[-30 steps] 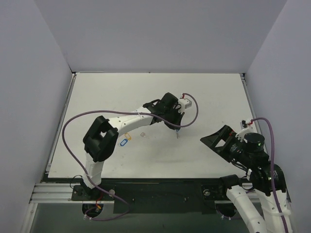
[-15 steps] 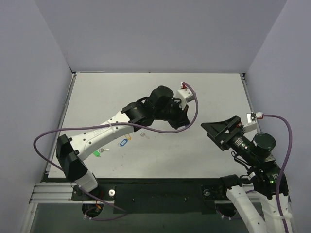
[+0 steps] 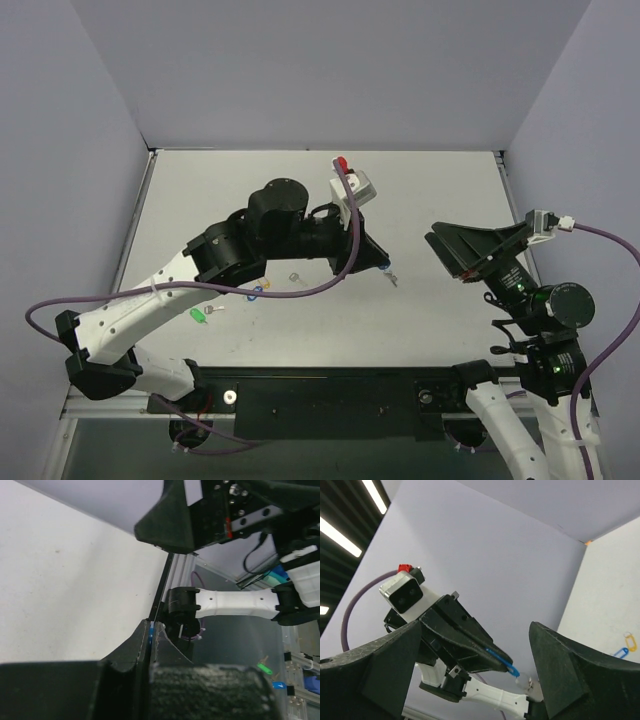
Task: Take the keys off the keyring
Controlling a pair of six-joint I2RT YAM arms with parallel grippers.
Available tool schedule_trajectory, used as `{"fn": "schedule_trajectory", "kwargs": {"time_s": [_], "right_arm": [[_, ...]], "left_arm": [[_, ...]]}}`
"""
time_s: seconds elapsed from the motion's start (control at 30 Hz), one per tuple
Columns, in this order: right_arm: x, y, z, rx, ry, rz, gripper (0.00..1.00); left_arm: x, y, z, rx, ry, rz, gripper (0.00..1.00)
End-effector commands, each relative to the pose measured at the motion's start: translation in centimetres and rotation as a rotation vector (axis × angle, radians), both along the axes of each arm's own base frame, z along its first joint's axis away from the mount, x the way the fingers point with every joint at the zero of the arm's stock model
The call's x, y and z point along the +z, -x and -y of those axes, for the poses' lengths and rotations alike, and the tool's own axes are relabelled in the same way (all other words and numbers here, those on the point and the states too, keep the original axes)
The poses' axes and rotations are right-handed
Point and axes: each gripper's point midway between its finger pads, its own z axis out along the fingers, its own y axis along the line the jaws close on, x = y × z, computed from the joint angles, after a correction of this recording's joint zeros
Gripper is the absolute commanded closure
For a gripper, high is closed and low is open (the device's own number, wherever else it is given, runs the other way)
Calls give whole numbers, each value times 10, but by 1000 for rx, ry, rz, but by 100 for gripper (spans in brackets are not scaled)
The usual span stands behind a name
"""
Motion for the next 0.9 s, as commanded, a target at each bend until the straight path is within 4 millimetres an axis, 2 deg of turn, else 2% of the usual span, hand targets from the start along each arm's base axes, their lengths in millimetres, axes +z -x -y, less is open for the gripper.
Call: {"fn": "schedule_trajectory", "kwargs": {"time_s": [0.0,0.13,0.3,0.37,0.43,0.53,0.57,0.6,0.73,0.87], "right_arm": [[67,24,-4,88,-117,229,18],[84,27,-7,131,-170,277,22],[97,28,-17,210,-261,309,23],[99,31,-25,228,-253,317,23],[93,26,-37,231,-217,289,24],[88,33,-58,292,-183,285,24],[86,30,-64,294,-179,274,25],[87,38,-70,327,-178,287,25],[89,49,-85,370,-188,311,25],[98,61,-92,414,-250,348,25]], "left_arm": [[64,23,-15,-29,178,13,100],[93,36,-25,-58,273,11,100],[115,45,-34,-73,351,13,100],[122,48,-36,-86,382,12,100],[133,51,-40,-94,418,20,100],[143,56,-44,-107,453,20,100],[146,58,-45,-112,459,18,100],[148,59,-47,-115,469,22,100],[157,62,-56,-109,497,28,100],[165,65,-67,-96,526,36,100]]}}
